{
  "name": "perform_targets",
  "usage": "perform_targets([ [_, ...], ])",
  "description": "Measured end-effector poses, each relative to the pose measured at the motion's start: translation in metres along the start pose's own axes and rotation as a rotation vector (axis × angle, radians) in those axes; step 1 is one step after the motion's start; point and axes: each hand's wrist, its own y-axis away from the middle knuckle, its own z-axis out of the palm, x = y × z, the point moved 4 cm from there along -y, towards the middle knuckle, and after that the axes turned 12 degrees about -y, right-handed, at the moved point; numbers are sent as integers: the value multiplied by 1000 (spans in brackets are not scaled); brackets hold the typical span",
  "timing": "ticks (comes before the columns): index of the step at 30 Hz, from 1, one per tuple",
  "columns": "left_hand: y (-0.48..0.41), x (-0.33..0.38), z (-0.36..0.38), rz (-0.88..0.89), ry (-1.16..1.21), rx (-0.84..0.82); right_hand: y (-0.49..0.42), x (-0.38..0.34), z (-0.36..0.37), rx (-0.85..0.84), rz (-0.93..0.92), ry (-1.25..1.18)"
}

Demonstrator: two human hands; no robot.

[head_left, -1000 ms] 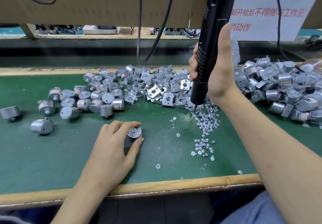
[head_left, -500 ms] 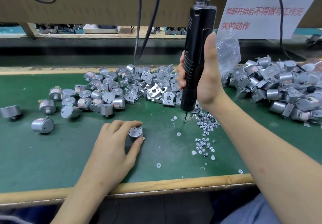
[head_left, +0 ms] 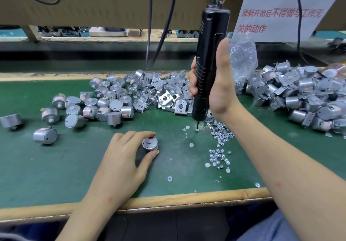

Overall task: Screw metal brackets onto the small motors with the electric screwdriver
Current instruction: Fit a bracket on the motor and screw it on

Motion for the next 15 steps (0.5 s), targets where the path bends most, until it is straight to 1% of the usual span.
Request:
perform_targets([
  [6,-13,7,-3,-7,81,-24,-6,-9,-3,4,-31,-57],
  [12,-77,24,4,20,-64,-63,-5,-11,-3,0,-41,-45],
  [15,-106,30,13,-15,-133,-136,-5,-10,-1,9,-34,-28],
])
